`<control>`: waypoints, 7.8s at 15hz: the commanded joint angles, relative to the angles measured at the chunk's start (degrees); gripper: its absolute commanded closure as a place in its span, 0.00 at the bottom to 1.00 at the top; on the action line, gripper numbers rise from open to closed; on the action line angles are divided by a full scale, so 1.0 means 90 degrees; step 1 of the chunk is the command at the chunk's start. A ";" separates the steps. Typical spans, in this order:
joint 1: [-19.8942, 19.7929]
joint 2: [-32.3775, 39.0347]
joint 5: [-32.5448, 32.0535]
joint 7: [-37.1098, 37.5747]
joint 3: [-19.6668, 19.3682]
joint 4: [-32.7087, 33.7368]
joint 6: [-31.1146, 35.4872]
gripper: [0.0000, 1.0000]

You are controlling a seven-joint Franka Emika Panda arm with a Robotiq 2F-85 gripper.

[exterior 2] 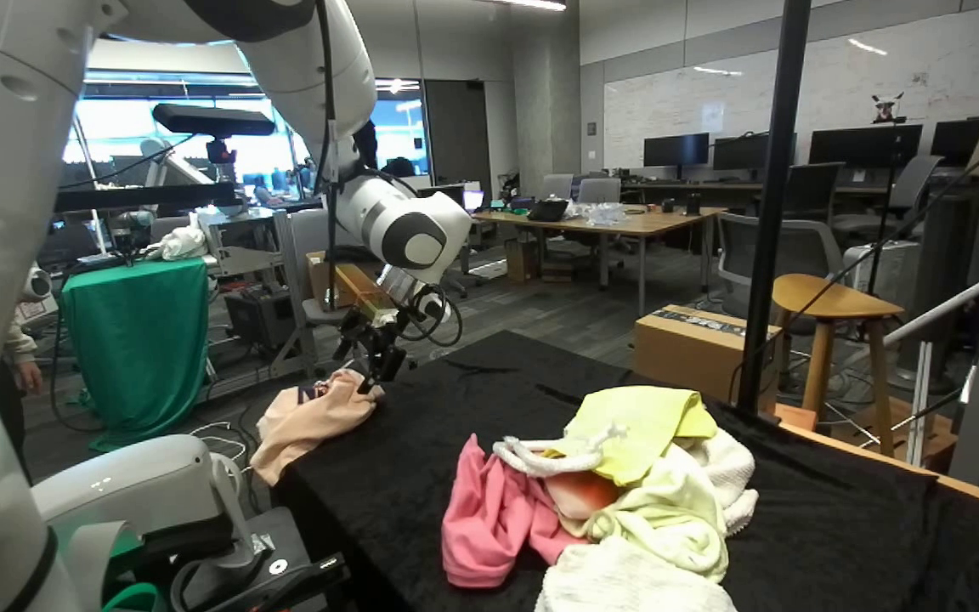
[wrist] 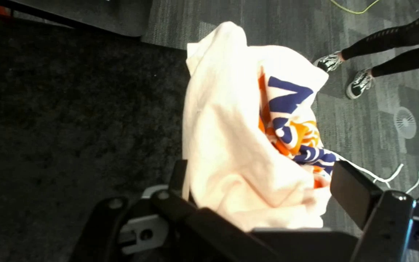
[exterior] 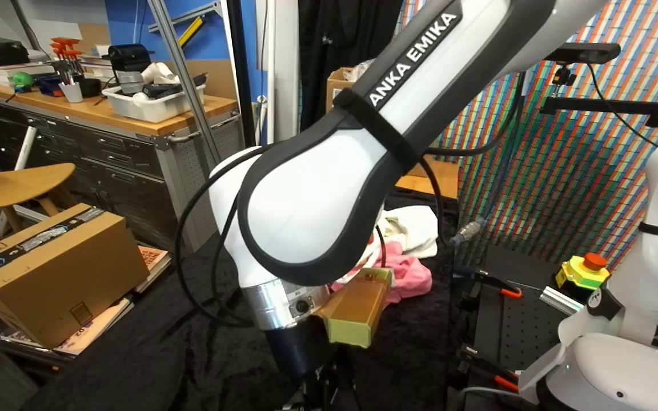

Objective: Pile up all the things on the table on the white shirt

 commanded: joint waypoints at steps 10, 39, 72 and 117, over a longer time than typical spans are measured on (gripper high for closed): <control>0.0379 0.0021 0.0386 -0.0090 0.0138 -0.0204 0.0811 0.00; 0.1168 0.0360 -0.1320 0.1556 -0.0093 -0.0336 0.1777 0.29; -0.1905 -0.1989 -0.0111 -0.1892 -0.1549 0.0162 -0.1179 0.94; -0.0965 -0.8305 -0.1708 0.2334 -0.0161 -0.4639 0.1393 0.00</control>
